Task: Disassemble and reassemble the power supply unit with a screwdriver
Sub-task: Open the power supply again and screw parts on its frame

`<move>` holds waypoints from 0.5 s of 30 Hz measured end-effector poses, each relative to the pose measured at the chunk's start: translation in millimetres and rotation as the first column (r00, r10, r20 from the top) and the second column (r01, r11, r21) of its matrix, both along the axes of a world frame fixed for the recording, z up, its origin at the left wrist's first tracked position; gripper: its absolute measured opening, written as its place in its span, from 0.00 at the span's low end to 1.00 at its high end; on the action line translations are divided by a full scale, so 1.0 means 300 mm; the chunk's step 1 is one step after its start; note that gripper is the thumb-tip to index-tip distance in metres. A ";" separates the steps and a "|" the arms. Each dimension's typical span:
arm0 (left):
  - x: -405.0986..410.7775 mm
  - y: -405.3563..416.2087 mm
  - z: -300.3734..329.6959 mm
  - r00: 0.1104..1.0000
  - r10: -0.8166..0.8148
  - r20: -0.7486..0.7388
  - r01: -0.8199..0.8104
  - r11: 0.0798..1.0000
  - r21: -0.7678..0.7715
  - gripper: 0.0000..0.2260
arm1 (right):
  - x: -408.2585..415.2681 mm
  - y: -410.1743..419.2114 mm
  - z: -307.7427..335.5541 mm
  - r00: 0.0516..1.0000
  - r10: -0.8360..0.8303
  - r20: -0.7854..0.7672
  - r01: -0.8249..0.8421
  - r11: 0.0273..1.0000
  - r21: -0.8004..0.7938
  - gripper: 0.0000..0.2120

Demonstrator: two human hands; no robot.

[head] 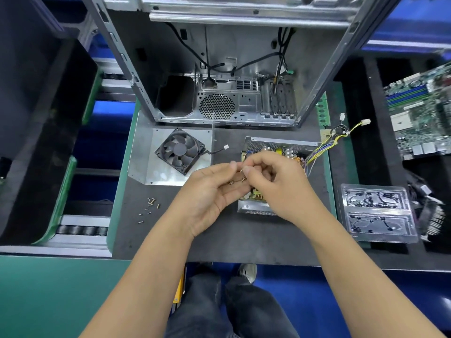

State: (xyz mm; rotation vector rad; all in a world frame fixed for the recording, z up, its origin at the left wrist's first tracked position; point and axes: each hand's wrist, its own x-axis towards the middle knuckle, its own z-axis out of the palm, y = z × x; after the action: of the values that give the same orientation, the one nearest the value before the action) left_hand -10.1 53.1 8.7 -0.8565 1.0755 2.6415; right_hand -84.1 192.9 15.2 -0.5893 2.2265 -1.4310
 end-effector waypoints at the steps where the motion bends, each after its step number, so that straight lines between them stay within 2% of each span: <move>1: 0.000 0.004 -0.003 1.000 -0.012 0.005 0.012 1.000 -0.014 0.13 | 0.000 -0.001 -0.005 0.999 -0.010 0.033 0.010 1.000 -0.017 0.10; 6: 0.003 0.012 -0.017 1.000 -0.007 0.016 0.007 1.000 -0.031 0.16 | 0.000 -0.006 -0.021 0.995 -0.036 0.088 0.038 0.999 -0.018 0.09; 11: 0.009 0.013 -0.032 0.994 0.074 0.080 -0.070 0.996 -0.057 0.12 | 0.012 -0.012 -0.020 1.000 -0.012 -0.001 0.012 0.999 0.047 0.09; 15: 0.042 -0.023 -0.039 0.984 0.162 0.077 -0.157 0.985 -0.069 0.07 | 0.046 -0.030 0.005 0.996 -0.045 -0.072 0.047 0.999 0.018 0.07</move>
State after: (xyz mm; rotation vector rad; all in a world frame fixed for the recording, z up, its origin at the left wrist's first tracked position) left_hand 2.6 46.1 -3.2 -1.0980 1.1179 2.6852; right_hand -70.2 184.0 16.8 -0.5947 2.3211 -1.4294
